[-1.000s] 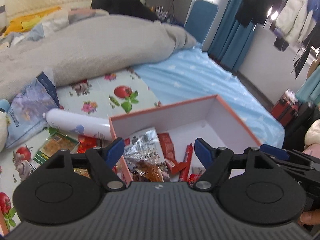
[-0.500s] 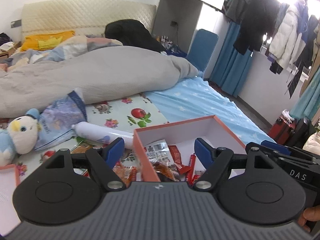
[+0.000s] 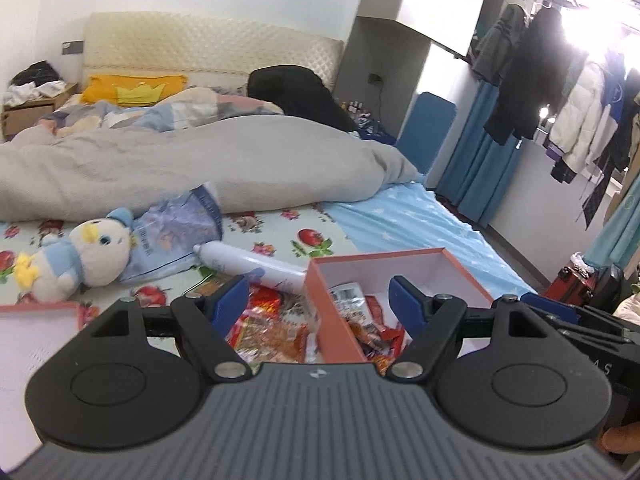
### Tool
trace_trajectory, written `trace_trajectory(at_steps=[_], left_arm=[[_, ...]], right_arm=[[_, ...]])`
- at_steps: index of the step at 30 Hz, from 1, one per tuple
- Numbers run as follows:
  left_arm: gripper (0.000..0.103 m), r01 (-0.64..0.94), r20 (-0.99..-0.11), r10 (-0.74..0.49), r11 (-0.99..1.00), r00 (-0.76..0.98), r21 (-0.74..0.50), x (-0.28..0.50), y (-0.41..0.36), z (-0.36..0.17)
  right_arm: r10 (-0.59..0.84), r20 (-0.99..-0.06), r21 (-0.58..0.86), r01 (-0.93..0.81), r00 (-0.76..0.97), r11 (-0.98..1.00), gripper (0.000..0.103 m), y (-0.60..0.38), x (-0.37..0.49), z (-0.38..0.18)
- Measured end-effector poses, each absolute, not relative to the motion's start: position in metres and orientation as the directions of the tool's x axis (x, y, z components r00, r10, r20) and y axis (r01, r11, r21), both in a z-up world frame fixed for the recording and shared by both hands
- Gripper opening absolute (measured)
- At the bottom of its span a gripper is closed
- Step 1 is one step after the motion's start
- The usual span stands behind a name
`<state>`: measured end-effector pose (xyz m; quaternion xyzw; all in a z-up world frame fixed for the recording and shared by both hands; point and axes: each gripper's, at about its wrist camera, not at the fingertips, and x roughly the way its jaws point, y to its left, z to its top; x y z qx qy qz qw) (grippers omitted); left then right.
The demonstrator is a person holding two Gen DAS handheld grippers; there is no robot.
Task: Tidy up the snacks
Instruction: 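Withdraw both tools from the box toward the remaining snacks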
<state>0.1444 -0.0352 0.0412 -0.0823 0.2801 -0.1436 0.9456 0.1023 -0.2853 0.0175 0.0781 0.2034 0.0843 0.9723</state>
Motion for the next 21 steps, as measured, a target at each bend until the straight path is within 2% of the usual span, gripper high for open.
trace_trajectory(at_steps=[15,21], left_arm=[[0.081,0.094,-0.531,-0.194,0.973,0.825,-0.21,0.086,0.023,0.003],[0.081,0.017,-0.587,-0.147,0.975,0.796,-0.22,0.078,0.045,-0.03]], right_arm=[[0.31,-0.432,0.185,-0.253,0.847,0.95,0.057,-0.224,0.091,-0.023],[0.314,-0.463,0.18,-0.259,0.829,0.949,0.057,-0.207,0.091,-0.041]])
